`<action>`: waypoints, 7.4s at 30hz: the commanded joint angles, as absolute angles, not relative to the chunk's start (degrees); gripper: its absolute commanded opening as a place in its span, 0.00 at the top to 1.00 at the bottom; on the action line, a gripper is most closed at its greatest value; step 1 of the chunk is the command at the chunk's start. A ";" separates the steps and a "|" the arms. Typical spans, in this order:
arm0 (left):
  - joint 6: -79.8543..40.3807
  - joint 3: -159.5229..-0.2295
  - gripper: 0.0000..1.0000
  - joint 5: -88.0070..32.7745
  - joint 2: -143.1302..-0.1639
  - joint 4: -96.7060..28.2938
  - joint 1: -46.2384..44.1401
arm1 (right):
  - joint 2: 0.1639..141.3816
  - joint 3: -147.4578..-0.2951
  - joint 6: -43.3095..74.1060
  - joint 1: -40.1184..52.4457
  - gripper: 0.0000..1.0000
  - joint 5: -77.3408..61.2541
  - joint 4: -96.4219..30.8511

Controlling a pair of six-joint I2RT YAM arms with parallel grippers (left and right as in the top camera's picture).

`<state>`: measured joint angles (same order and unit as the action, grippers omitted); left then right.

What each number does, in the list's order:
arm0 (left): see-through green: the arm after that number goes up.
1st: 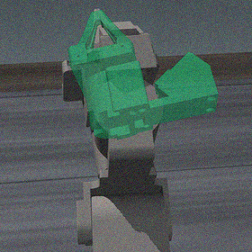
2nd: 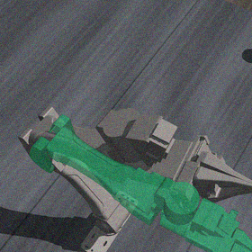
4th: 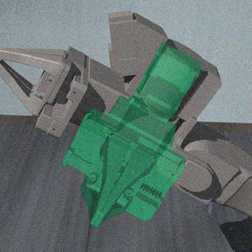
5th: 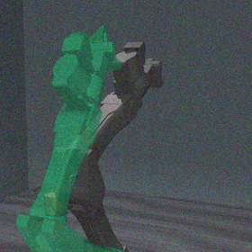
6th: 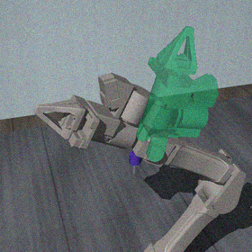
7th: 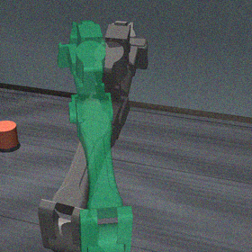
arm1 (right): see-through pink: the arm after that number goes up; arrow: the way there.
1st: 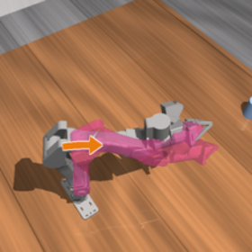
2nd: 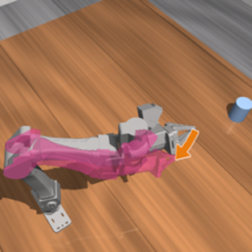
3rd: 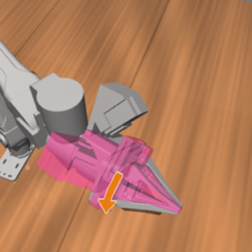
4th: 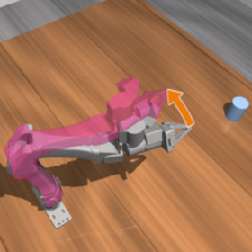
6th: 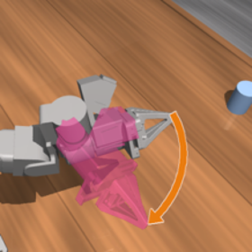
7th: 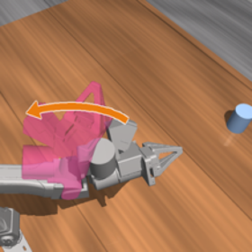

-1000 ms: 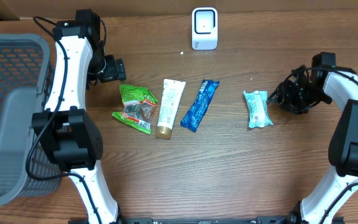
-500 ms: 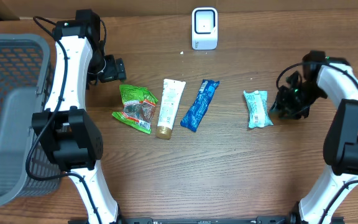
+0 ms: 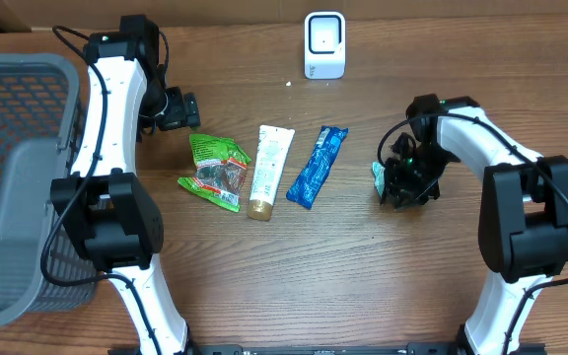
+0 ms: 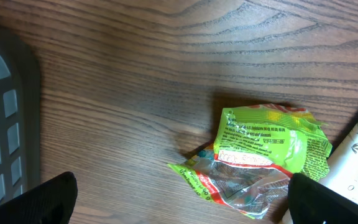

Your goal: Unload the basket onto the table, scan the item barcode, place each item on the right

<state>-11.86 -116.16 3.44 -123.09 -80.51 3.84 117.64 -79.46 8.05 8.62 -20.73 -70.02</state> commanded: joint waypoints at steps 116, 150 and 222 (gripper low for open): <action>-12.45 -115.96 0.00 3.01 -121.73 -80.49 3.36 | 127.44 -93.17 -52.93 25.39 0.96 33.34 22.00; -12.45 -115.96 0.01 3.01 -121.73 -80.49 3.25 | 132.05 -93.17 -67.75 23.73 0.96 24.58 30.30; -12.45 -115.96 0.00 3.01 -121.73 -80.49 3.25 | 100.71 -70.89 28.82 -23.66 0.96 -19.77 -36.99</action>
<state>-11.86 -116.09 3.25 -123.09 -80.51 3.75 99.48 -73.76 24.21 -19.29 -12.60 -40.27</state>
